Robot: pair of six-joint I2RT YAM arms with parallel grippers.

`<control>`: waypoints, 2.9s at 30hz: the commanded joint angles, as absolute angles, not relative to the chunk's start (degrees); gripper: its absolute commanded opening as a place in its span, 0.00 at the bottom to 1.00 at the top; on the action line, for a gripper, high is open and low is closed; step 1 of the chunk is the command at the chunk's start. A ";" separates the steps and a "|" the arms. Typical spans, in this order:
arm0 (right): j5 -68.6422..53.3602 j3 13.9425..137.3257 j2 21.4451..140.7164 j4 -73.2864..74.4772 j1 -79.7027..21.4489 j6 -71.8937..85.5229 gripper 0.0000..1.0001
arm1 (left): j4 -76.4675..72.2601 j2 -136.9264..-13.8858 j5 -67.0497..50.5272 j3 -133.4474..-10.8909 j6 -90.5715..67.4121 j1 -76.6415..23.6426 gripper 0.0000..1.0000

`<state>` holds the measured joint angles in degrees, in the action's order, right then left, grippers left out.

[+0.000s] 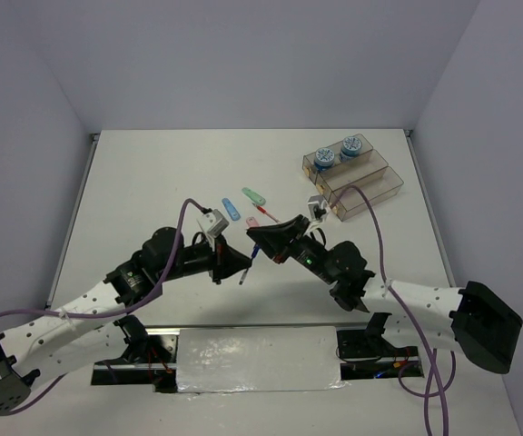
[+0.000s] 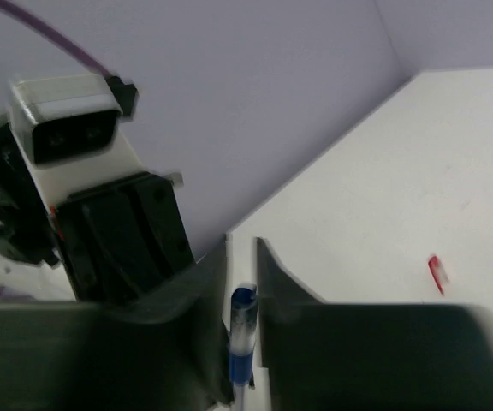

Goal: Sort the stationery into containers
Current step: Close the pen cap on the pen, then place the pen in the storage box, then pick up the pen from the center of the board.

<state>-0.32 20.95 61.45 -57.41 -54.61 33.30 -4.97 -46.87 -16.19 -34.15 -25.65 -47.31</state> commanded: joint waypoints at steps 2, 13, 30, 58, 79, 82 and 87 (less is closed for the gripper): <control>-8.00 22.76 58.73 -39.57 -56.87 31.03 0.43 | -25.76 -45.88 -15.37 -38.77 -25.49 -46.14 0.00; -11.24 36.38 50.01 -24.87 -44.13 29.44 0.75 | -21.71 -44.82 -13.28 -31.90 -23.91 -46.23 0.00; 16.59 39.62 15.04 13.77 -44.03 26.80 0.76 | -20.73 -77.75 -7.02 -60.42 -12.15 -45.27 0.00; 12.57 43.59 6.86 29.18 -43.95 26.90 0.76 | -27.33 -151.79 -13.10 -132.28 0.44 -42.54 0.17; 13.18 42.98 12.21 26.02 -44.03 23.91 0.81 | -30.88 -131.25 -4.59 -114.28 -14.22 -41.40 0.99; 11.61 41.41 14.40 23.04 -43.95 22.94 0.84 | -20.27 -120.44 2.80 -107.44 -21.23 -39.04 0.99; 5.21 38.41 23.18 15.85 -43.59 21.36 0.88 | 0.40 -99.52 17.98 -91.53 -28.29 -34.90 0.99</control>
<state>10.17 40.23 18.11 22.96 -43.97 23.66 -11.09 -109.34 5.28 -97.01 -21.45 -37.93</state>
